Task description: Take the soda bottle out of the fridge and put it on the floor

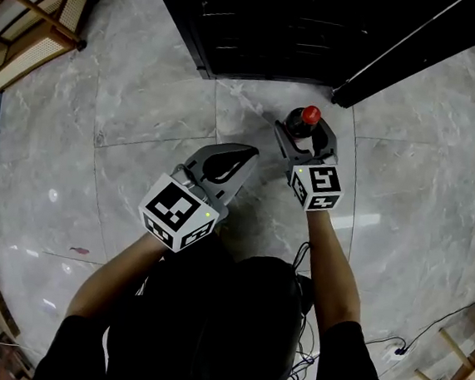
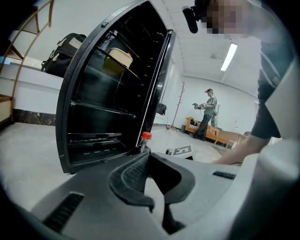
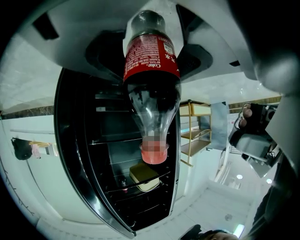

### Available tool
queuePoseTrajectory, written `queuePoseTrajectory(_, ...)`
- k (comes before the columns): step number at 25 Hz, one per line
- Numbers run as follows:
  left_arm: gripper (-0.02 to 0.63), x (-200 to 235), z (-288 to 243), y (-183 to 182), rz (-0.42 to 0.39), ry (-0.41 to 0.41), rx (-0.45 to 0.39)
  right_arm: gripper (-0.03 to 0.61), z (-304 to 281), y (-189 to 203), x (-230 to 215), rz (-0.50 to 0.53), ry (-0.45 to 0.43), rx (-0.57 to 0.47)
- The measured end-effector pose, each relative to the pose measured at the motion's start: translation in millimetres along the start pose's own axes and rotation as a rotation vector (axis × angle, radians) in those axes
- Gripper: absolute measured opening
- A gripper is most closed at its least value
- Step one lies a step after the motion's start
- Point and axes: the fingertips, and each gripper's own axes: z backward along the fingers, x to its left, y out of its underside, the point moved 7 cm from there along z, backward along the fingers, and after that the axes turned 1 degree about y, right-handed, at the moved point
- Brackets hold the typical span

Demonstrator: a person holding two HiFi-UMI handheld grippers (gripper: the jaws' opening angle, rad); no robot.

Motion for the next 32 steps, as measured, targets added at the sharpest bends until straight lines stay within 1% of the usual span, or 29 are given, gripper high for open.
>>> queuePoseTrajectory(4,0.008,1.4,2.1,3.5,0.008,-0.006,-0.001,0.327,1.7,3.1,3.5,0.012,-0.005,-0.013)
queuePoseTrajectory(9,0.007,1.1,3.7,6.7,0.018,-0.009,-0.004,0.328,7.3,5.9,4.7,0.004,0.001,-0.029)
queuePoseTrajectory(13,0.008,1.2,3.5,10.3,0.032,-0.005,0.005,0.328,8.1,5.7,6.9,0.014,-0.004,-0.014)
queuePoseTrajectory(16,0.006,-0.7,2.8,10.3,0.033,-0.001,0.004,0.328,10.4,0.3,8.0,0.025,-0.01,-0.008)
queuePoseTrajectory(21,0.008,-1.7,4.7,1.4,0.034,0.002,-0.013,0.328,19.3,-11.7,9.4,0.012,-0.014,-0.011)
queuePoseTrajectory(23,0.008,-3.1,6.8,-7.1,0.033,0.003,-0.018,0.328,25.1,-20.8,9.5,0.021,-0.013,-0.012)
queuePoseTrajectory(26,0.008,-5.4,9.9,-30.6,0.032,0.006,-0.027,0.328,32.6,-46.5,8.9,0.025,-0.014,-0.022)
queuePoseTrajectory(29,0.008,-9.1,14.7,-65.5,0.036,0.01,-0.031,0.328,40.5,-84.1,10.5,0.035,-0.02,-0.022)
queuePoseTrajectory(32,0.008,-15.5,23.4,-112.1,0.039,0.001,-0.027,0.328,54.1,-134.0,12.5,0.022,-0.022,-0.021)
